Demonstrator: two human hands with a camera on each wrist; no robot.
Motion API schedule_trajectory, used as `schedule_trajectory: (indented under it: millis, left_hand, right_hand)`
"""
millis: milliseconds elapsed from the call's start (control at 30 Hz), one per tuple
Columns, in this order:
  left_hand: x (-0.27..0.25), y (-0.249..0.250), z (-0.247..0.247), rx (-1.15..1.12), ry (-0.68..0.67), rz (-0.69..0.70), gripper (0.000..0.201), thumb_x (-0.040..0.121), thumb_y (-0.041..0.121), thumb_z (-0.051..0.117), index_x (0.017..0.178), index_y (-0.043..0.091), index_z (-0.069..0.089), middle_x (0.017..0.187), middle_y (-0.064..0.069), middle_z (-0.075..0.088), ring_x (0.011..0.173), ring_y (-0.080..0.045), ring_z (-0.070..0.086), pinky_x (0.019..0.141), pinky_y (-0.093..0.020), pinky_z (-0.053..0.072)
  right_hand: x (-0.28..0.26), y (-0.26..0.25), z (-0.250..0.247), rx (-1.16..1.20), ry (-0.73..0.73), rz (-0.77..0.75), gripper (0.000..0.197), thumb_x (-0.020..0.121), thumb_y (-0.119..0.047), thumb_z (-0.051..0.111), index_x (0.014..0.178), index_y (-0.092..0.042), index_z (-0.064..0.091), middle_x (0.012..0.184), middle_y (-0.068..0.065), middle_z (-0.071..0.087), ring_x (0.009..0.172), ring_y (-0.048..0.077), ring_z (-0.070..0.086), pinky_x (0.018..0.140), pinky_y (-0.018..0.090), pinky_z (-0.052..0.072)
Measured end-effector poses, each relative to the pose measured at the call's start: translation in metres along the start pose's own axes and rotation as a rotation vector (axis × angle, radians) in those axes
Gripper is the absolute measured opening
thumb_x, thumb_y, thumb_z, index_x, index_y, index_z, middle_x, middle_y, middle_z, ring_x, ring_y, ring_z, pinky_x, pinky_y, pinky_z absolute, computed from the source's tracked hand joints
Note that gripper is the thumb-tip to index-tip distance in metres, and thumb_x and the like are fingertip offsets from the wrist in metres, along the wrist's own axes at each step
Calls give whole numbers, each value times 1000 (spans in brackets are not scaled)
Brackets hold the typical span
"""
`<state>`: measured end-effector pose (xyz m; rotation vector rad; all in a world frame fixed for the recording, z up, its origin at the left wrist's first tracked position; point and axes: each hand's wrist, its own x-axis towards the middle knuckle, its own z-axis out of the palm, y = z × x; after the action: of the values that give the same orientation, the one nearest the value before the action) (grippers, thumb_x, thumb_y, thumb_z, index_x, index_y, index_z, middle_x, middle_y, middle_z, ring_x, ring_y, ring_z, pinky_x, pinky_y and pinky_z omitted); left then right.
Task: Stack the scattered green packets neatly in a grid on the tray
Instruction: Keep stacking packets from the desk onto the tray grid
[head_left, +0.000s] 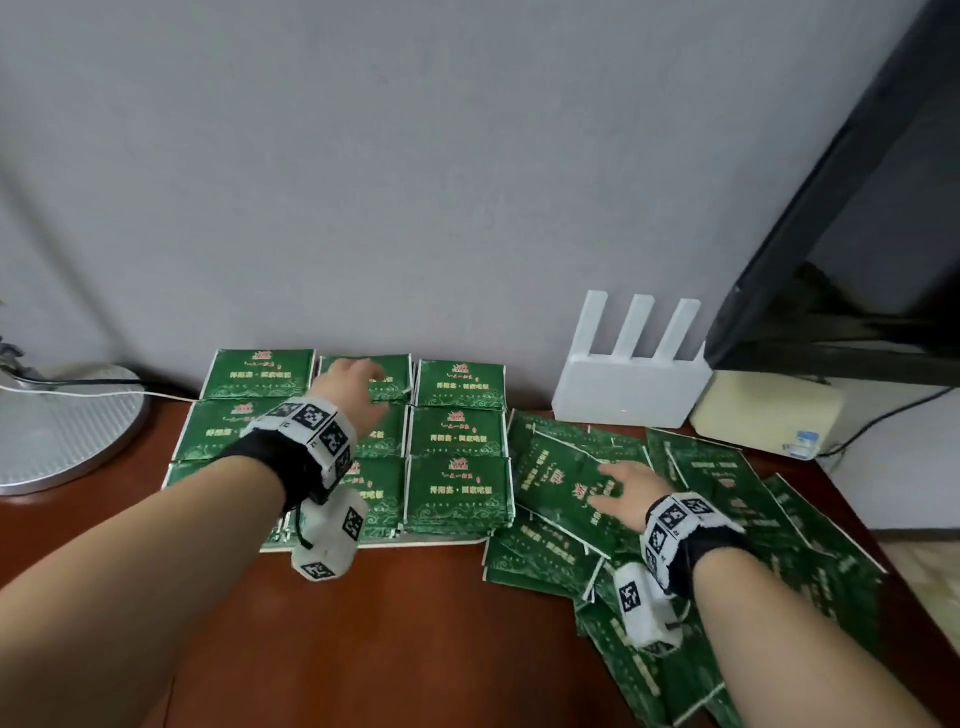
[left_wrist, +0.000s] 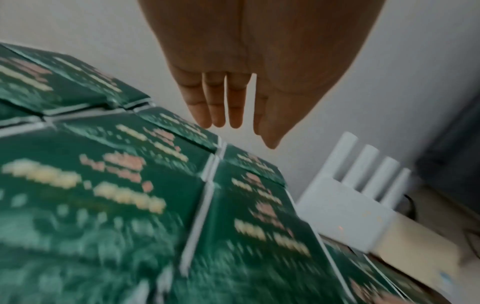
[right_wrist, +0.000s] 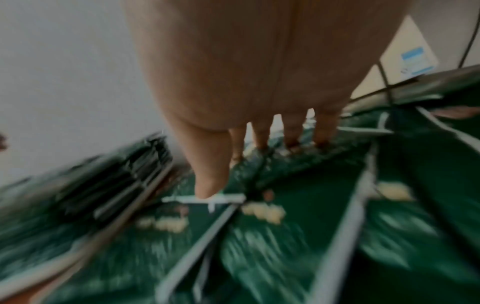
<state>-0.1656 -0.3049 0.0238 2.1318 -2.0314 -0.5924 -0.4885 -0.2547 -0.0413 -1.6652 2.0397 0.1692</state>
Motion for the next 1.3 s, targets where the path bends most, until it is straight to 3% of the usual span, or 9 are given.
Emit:
schedule_trajectory:
  millis: [167, 567, 667, 800, 933, 1033, 1100, 1167, 1300]
  left_hand:
    - [-58, 54, 48, 95, -173, 171, 45, 86, 30, 59, 128, 29, 46, 140, 3, 38, 127, -17, 39, 108, -39, 36]
    - [-136, 135, 171, 165, -408, 146, 65, 84, 44, 60, 140, 37, 29, 150, 3, 19, 137, -23, 24, 112, -41, 28]
    - [-155, 146, 195, 254, -381, 154, 68, 84, 28, 62, 141, 39, 26, 153, 3, 9, 140, -23, 14, 114, -39, 23]
    - [-173, 142, 201, 315, -359, 201, 63, 83, 10, 58, 133, 40, 35, 155, 3, -1, 143, -25, 0, 115, -39, 13]
    - [-190, 132, 192, 263, -315, 88, 40, 83, 18, 60, 118, 33, 52, 154, 3, 4, 141, -27, 7, 115, -39, 16]
    - [-203, 125, 192, 182, -181, -159, 39, 85, 30, 60, 121, 32, 47, 148, -1, 18, 135, -25, 22, 112, -38, 24]
    - [-210, 126, 198, 154, -167, -333, 59, 83, 54, 55, 131, 26, 36, 139, -4, 30, 128, -24, 33, 107, -38, 32]
    - [-217, 132, 209, 175, -205, -419, 79, 78, 66, 51, 138, 23, 25, 134, -6, 35, 124, -24, 37, 103, -38, 35]
    - [-223, 145, 229, 215, -192, -362, 75, 86, 47, 55, 144, 30, 10, 141, -7, 27, 130, -25, 28, 106, -36, 28]
  right_hand:
    - [-30, 26, 44, -117, -121, -68, 70, 90, -42, 53, 147, -34, 14, 156, -5, -1, 144, 24, 4, 117, 41, 13]
    - [-84, 85, 47, -123, -139, -376, 43, 93, -43, 44, 135, -33, 42, 142, -3, 33, 127, 19, 38, 106, 35, 33]
    - [-81, 113, 35, -14, -3, -215, 54, 91, -33, 53, 140, -27, 33, 144, 4, 34, 126, 24, 40, 103, 39, 40]
    - [-74, 138, 36, -14, -82, -100, 71, 84, -30, 65, 143, -21, 27, 143, 10, 34, 126, 29, 41, 103, 41, 41]
    - [-69, 141, 39, 39, -100, -121, 66, 84, -29, 65, 139, -18, 31, 132, 8, 51, 116, 27, 52, 96, 36, 45]
    - [-62, 138, 34, 79, -127, -133, 57, 85, -44, 58, 132, -14, 44, 118, 8, 58, 105, 25, 56, 84, 31, 47]
    - [-62, 130, 29, 118, -103, -163, 39, 88, -46, 53, 107, -12, 58, 84, 4, 58, 76, 21, 55, 61, 25, 42]
    - [-66, 120, 28, 99, -81, -210, 27, 89, -40, 54, 81, -14, 56, 67, 1, 52, 64, 20, 50, 58, 26, 37]
    - [-82, 105, 44, -54, -277, -362, 41, 85, -39, 61, 111, -8, 53, 104, 6, 59, 93, 23, 57, 77, 28, 45]
